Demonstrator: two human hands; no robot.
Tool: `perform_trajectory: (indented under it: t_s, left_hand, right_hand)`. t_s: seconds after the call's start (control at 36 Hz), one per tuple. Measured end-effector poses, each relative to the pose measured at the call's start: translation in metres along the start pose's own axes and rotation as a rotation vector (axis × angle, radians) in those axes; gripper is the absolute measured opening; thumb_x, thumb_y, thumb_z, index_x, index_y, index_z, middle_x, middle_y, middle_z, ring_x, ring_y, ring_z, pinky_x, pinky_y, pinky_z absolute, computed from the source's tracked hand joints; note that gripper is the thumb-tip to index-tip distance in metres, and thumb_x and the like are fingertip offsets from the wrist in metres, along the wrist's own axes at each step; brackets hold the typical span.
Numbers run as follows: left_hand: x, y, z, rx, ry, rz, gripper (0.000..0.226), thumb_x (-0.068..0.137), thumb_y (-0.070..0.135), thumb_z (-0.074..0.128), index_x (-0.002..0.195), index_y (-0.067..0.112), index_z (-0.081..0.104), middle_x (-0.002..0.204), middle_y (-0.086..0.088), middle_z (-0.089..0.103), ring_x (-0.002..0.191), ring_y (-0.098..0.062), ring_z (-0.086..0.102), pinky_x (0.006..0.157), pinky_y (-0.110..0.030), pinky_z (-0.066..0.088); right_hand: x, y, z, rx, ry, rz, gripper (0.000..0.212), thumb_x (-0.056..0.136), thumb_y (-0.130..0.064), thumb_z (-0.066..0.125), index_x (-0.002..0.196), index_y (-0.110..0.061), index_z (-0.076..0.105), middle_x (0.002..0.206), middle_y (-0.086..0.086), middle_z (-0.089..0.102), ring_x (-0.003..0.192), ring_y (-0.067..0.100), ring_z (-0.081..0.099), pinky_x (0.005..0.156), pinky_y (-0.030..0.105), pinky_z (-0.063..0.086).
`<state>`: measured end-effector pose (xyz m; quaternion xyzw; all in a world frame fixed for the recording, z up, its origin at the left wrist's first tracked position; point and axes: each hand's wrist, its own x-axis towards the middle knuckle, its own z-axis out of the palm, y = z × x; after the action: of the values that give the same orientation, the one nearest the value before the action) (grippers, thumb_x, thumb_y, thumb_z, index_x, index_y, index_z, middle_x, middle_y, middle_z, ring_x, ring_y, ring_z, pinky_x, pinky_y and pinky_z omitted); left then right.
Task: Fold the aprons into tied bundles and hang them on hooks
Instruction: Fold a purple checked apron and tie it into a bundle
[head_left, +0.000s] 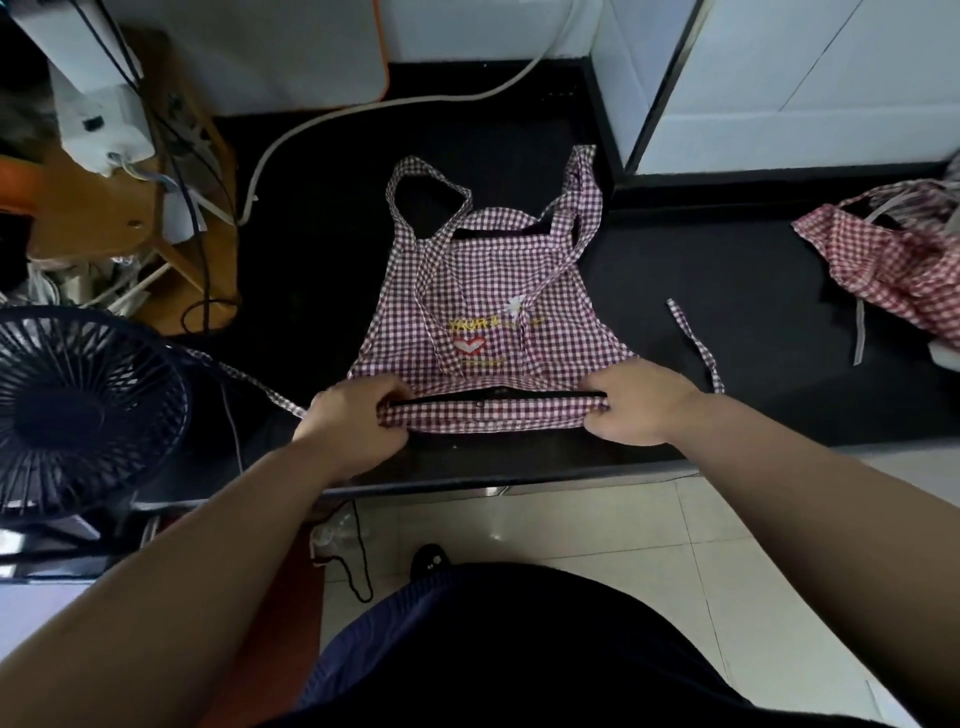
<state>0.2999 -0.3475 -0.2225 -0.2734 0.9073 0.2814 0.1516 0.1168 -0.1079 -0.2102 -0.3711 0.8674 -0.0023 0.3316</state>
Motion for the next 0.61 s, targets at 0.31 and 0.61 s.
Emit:
perform_trajectory:
  t_s: [0.31,0.61]
  left_hand:
    - [0.005,-0.002,-0.014,-0.346,-0.097,-0.310,0.014,0.086,0.015,0.057,0.099,0.012,0.060,0.094,-0.008,0.061,0.079,-0.021,0.056,0.065,-0.031,0.041]
    - [-0.003,-0.003,0.023,0.034,0.052,0.003,0.046,0.096,0.019,0.040,0.140,0.032,0.046,0.146,0.006,0.042,0.132,-0.019,0.039,0.110,-0.036,0.031]
  right_hand:
    - [-0.007,0.004,-0.004,-0.052,0.185,0.089,0.035,0.093,-0.033,0.045,0.127,-0.023,0.046,0.119,0.003,0.057,0.107,0.025,0.054,0.093,0.037,0.042]
    - [-0.008,-0.008,0.035,-0.162,0.142,0.068,0.051,0.096,-0.057,0.025,0.129,-0.028,0.049,0.135,0.003,0.046,0.125,0.024,0.044,0.108,0.044,0.025]
